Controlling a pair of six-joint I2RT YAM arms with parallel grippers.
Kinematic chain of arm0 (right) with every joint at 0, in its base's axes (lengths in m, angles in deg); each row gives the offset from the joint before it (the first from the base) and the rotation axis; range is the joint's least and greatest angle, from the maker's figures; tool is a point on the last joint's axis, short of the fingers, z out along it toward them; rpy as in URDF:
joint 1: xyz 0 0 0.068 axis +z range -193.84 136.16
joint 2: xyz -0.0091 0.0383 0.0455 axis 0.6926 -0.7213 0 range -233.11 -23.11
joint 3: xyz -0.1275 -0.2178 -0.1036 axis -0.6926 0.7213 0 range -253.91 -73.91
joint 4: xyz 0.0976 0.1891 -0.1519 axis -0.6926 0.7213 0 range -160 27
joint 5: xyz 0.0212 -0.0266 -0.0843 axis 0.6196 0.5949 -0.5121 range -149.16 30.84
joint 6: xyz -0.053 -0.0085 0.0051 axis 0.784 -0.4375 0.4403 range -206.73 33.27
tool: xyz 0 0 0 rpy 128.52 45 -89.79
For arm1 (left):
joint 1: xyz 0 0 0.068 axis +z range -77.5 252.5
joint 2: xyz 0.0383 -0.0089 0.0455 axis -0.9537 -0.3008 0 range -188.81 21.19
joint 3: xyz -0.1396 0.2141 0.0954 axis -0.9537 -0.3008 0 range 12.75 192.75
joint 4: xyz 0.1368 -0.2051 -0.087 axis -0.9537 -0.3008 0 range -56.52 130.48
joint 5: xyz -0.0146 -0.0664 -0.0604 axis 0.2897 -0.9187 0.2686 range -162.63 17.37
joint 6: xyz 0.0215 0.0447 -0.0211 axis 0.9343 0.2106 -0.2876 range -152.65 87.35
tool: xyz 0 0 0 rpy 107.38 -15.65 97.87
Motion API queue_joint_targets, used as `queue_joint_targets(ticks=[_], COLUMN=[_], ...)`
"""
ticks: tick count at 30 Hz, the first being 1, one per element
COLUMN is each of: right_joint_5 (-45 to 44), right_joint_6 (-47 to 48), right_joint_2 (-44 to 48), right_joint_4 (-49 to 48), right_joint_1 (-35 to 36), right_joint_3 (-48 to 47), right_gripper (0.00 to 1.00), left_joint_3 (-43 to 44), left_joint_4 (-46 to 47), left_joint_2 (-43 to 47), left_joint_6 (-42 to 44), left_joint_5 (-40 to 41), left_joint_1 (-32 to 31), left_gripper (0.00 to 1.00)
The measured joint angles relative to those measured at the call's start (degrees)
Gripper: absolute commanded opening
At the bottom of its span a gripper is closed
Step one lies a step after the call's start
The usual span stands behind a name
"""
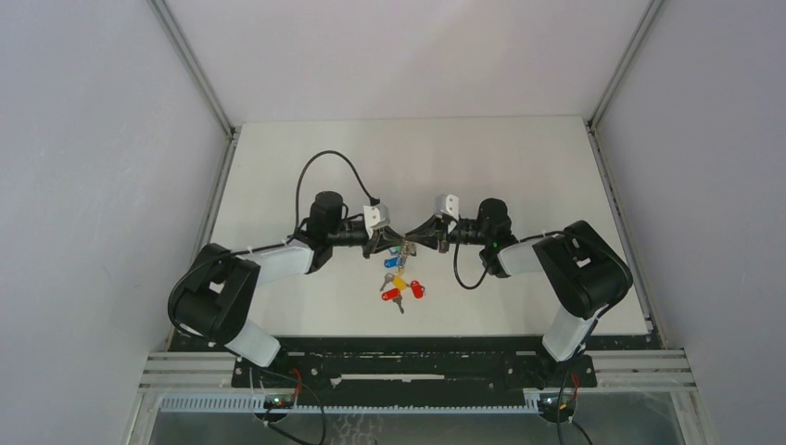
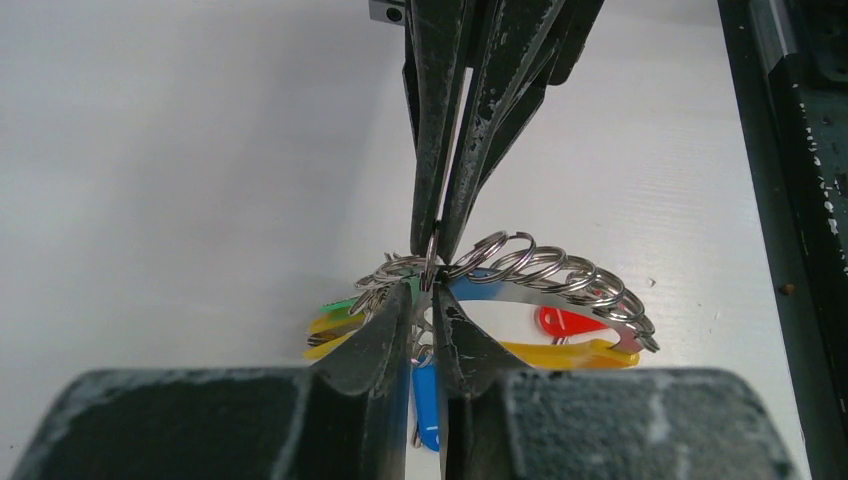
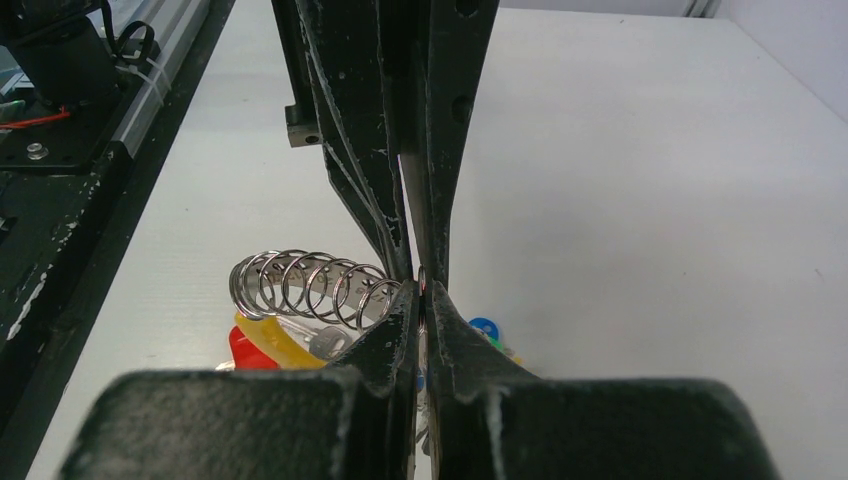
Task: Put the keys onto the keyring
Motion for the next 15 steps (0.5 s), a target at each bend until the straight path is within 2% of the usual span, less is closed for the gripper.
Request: queue_joint_targets(ticks=[15], right_joint_5=[0.6], right_joint_6=[-1.3], right_joint_2=[-1.0], right_joint_4=[-3.2], right_joint_1=[-0.1], right_joint_3=[0.0], right_gripper=[0.00], left_joint_3=[0.0], left_joint_4=[0.2], left_joint_2=[0.2], left_joint_6=[-0.4], left_joint_5=[0.3], left_joint_1=[-1.3], left_gripper=[0.18])
